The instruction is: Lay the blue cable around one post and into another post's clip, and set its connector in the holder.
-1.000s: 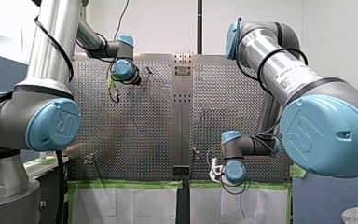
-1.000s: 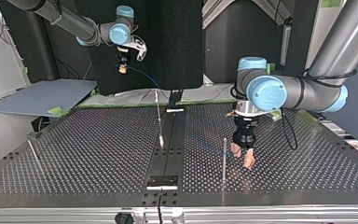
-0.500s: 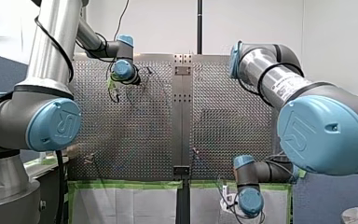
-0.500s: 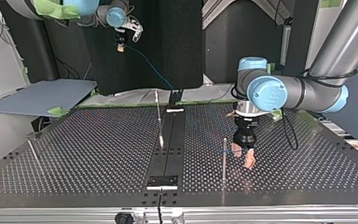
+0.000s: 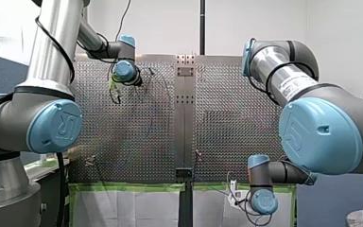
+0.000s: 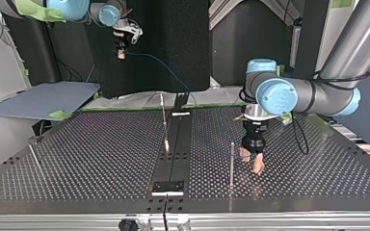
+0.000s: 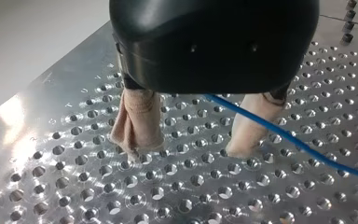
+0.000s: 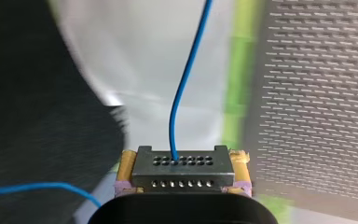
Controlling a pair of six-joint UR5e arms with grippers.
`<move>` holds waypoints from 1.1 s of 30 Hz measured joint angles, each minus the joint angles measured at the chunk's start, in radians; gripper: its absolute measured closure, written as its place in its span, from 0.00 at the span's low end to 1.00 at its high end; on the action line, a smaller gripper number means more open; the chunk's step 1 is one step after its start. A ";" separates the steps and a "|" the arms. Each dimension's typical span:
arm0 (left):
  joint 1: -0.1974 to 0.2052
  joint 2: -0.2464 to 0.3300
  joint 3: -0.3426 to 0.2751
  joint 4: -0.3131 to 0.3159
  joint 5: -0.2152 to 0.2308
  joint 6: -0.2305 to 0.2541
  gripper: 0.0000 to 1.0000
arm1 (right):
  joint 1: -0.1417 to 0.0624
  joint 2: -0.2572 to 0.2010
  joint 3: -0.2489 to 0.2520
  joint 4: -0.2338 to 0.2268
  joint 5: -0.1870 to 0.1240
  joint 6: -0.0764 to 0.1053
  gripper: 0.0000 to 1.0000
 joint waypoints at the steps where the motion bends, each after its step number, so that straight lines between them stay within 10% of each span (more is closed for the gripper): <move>1: 0.000 0.000 0.000 0.000 0.000 0.000 0.00 | -0.010 -0.010 0.000 -0.010 -0.010 -0.003 0.99; 11: 0.004 0.000 0.000 -0.001 -0.005 -0.003 0.00 | -0.106 -0.101 -0.017 -0.119 -0.119 -0.019 0.99; 33: 0.004 0.000 0.000 -0.005 -0.008 -0.012 0.00 | -0.115 -0.106 -0.020 -0.136 -0.328 -0.077 0.99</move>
